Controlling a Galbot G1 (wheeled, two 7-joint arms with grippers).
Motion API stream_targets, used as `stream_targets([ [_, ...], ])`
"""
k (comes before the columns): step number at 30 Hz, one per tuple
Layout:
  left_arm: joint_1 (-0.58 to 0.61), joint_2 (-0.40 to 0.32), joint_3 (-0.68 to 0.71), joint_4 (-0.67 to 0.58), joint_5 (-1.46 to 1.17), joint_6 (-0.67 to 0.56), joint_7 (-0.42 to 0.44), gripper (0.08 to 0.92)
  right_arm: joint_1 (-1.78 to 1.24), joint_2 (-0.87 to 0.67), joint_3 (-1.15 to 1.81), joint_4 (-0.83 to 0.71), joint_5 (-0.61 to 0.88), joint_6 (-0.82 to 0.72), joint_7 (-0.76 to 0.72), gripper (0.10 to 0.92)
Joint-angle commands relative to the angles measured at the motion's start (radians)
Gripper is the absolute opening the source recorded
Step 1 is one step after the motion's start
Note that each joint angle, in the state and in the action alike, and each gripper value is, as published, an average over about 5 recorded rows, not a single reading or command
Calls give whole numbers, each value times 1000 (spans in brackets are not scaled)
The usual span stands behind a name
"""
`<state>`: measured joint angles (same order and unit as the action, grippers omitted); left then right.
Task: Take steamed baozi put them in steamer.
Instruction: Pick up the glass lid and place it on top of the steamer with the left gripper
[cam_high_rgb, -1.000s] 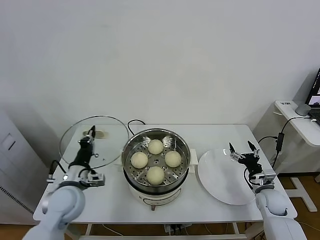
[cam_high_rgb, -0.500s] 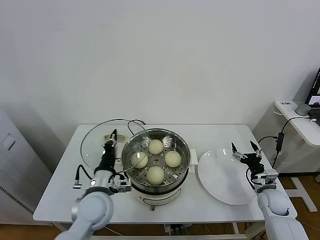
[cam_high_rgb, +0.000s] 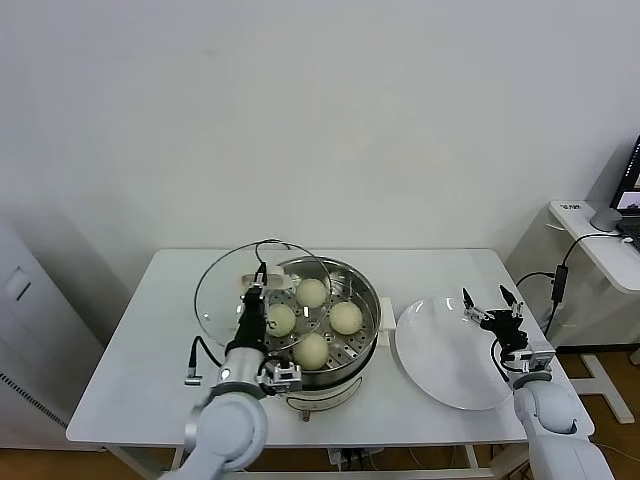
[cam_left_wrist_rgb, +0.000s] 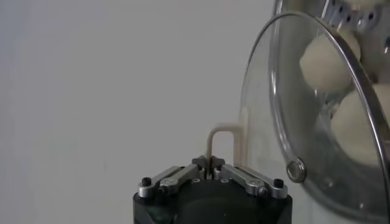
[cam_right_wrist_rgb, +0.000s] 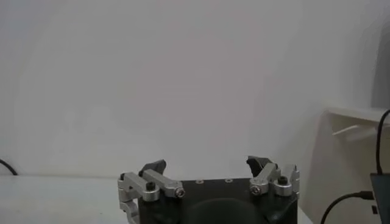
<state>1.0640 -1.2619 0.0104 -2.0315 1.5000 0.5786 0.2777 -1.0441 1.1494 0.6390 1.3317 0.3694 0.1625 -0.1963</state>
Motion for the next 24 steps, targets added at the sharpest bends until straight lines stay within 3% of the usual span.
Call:
stream_targets([
  [1,-5,-60,50,10,49,13,10,103,0,1,2,-2,0,1,0,823],
  [24,-11,-121,120,69,84,8,2,103,-5,3,4,-7,-3,4,-4,823],
])
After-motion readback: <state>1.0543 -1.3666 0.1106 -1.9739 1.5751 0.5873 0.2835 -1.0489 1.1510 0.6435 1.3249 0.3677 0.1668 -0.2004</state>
